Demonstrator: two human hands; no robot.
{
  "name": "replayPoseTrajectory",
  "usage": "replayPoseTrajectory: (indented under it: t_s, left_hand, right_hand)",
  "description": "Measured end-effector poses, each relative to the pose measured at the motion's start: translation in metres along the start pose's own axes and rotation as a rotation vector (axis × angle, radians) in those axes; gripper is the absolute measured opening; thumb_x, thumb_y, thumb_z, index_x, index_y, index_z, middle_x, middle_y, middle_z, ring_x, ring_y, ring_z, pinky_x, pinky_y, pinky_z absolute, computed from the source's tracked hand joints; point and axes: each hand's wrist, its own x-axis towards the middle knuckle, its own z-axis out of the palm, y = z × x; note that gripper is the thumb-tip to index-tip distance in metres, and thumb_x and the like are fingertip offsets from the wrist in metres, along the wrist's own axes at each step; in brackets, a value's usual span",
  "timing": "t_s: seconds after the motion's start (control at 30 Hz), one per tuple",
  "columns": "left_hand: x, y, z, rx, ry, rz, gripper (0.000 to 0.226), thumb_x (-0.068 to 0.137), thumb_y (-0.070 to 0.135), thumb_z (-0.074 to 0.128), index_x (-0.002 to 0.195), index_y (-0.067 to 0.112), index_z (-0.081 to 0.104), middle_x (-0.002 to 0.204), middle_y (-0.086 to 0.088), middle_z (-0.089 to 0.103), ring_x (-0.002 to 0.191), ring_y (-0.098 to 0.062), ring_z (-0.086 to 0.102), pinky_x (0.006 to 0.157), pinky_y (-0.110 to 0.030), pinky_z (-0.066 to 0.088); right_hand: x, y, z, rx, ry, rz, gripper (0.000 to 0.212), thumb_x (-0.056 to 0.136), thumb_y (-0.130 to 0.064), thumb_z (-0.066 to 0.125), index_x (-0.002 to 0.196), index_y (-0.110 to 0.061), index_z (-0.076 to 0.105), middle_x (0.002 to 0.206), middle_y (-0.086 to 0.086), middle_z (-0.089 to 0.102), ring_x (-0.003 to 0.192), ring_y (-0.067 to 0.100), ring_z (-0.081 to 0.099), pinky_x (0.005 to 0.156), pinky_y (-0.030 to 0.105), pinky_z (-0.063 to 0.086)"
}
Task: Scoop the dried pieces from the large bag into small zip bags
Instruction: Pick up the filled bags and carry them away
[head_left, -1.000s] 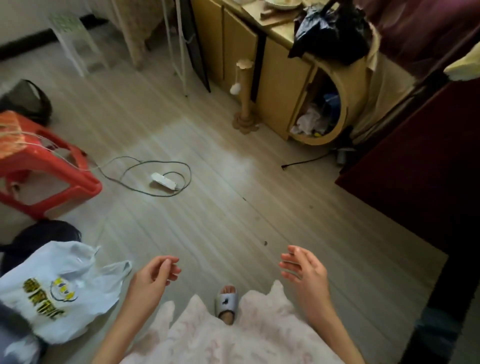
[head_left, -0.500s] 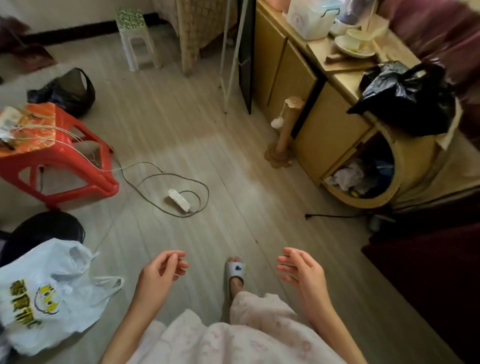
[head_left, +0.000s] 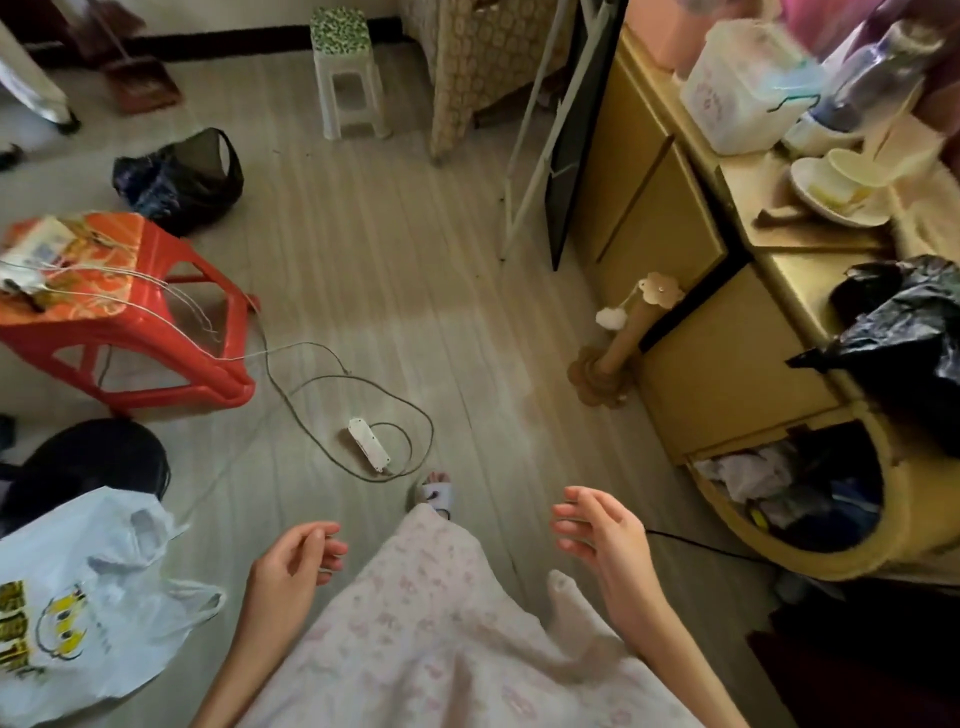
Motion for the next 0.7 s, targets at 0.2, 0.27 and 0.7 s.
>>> replayPoseTrajectory:
  t_s: [0.2,0.27,0.7]
  left_hand:
    - [0.116,0.056,0.032,-0.003,-0.017,-0.013,0.022,0.095,0.001,0.042,0.088,0.005,0.062,0.076,-0.013,0.065,0.068,-0.024,0.059,0.054,-0.012,0.046]
    - [0.164,0.089,0.042,-0.015,-0.024,-0.002,0.022,0.095,0.0,0.041,0.088,0.005,0.062,0.073,-0.009,0.065,0.062,-0.016,0.06,0.053,-0.011,0.045]
    - [0.389,0.269,0.1,0.025,-0.084,0.144,0.025,0.096,0.005,0.042,0.086,0.018,0.061,0.078,-0.003,0.066,0.069,-0.013,0.062,0.065,-0.019,0.049]
  right_hand:
    - [0.095,-0.074,0.037,0.024,0.035,0.013,0.019,0.096,-0.015,0.05,0.09,-0.009,0.066,0.074,0.009,0.069,0.06,0.014,0.063,0.053,0.021,0.051]
    - [0.129,-0.105,0.051,0.027,0.045,0.016,0.019,0.096,-0.015,0.05,0.09,-0.008,0.066,0.073,0.007,0.068,0.058,0.012,0.064,0.052,0.021,0.051]
    - [0.306,-0.278,0.143,-0.003,-0.051,-0.01,0.017,0.095,-0.017,0.052,0.094,-0.007,0.066,0.069,0.004,0.067,0.063,0.016,0.063,0.059,0.026,0.052]
